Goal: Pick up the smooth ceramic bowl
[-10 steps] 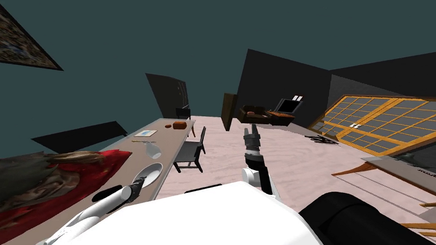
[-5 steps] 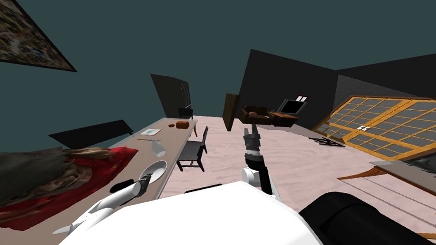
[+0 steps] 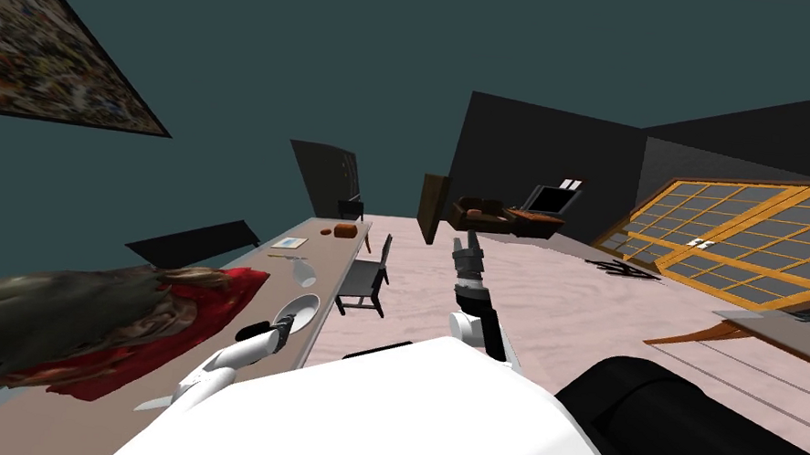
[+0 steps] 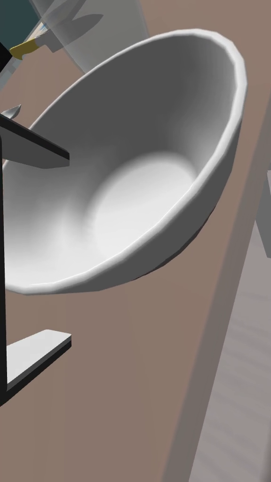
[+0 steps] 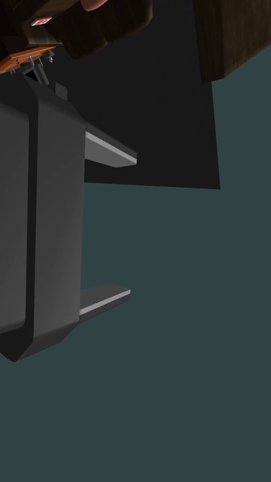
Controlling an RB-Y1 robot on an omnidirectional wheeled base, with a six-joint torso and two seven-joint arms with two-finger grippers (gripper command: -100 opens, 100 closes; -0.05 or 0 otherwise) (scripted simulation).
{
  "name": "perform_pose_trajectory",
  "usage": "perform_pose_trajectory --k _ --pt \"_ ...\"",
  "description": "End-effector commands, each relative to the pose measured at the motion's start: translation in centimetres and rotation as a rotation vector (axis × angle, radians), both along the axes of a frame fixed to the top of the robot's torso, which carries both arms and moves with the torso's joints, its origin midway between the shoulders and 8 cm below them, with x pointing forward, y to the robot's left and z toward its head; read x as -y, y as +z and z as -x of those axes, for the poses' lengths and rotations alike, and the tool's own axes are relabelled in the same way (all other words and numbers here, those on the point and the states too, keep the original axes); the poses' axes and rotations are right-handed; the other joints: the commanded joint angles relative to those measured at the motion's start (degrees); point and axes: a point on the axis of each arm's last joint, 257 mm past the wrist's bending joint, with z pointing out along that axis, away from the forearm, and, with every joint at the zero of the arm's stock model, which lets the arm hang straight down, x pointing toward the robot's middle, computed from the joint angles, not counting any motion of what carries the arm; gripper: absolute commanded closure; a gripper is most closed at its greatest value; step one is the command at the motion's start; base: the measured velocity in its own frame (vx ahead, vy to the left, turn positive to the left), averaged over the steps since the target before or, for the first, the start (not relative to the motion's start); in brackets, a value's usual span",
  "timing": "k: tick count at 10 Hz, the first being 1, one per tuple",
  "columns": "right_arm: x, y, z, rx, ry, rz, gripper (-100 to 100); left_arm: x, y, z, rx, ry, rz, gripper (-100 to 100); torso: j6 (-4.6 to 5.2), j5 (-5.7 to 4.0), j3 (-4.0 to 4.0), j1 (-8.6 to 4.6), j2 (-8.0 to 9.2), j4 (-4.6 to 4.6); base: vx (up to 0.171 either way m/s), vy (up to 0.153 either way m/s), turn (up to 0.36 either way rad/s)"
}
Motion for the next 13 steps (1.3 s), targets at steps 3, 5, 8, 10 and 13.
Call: perform_pose_trajectory --k 3,5,8,10,13 --pt "0.0 0.0 0.0 0.000 0.000 0.000 0 1.2 0.0 -0.9 0.006 -0.013 -0.002 -100 0.00 -0.01 -0.01 -0.03 -0.01 0.00 -0.005 0.035 0.038" --pt "0.0 0.0 0.0 0.000 0.000 0.000 0 1.2 0.0 -0.9 0.007 -0.010 -0.001 100 0.00 -0.04 -0.01 -0.16 -0.02 -0.01 -0.003 0.000 0.005" --pt "0.0 0.0 0.0 0.000 0.000 0.000 0 1.2 -0.1 -0.8 0.004 -0.011 -0.001 100 0.00 -0.05 0.01 -0.19 0.00 0.03 0.001 0.000 -0.004" --pt "0.0 0.0 0.0 0.000 0.000 0.000 0 0.2 0.0 0.0 0.003 0.006 0.004 100 0.00 -0.07 0.04 -0.21 0.02 0.04 0.005 -0.018 -0.039" --pt "0.0 0.0 0.0 0.000 0.000 0.000 0 -2.1 0.1 1.8 -0.004 0.032 0.009 100 0.01 -0.11 0.06 -0.46 0.04 0.07 0.009 -0.062 -0.080"
